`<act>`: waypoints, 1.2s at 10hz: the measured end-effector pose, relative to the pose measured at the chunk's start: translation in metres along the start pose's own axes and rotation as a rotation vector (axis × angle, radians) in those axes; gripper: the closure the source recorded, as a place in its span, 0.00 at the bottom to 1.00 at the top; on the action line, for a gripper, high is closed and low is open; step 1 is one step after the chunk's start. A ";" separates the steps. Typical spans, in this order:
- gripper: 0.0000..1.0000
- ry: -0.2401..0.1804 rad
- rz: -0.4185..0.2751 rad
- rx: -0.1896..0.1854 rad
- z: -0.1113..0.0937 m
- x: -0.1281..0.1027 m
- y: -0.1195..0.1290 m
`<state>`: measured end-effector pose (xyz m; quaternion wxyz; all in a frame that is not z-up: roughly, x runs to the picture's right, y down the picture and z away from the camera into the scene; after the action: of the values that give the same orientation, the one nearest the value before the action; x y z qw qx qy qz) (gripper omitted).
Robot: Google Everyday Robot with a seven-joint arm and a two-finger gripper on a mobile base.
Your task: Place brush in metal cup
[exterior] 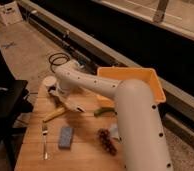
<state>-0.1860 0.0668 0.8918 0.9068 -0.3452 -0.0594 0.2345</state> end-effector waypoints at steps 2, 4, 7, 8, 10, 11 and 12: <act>0.37 0.005 0.012 -0.001 0.001 0.003 -0.003; 0.37 0.008 0.020 0.008 -0.001 0.007 -0.005; 0.37 -0.001 0.035 0.032 -0.015 0.013 -0.012; 0.37 -0.005 0.039 0.041 -0.020 0.016 -0.015; 0.37 -0.013 0.045 0.070 -0.036 0.019 -0.019; 0.37 -0.017 0.055 0.092 -0.051 0.024 -0.024; 0.37 -0.019 0.073 0.126 -0.068 0.037 -0.035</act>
<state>-0.1216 0.0206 0.8608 0.9169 -0.2872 -0.0406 0.2742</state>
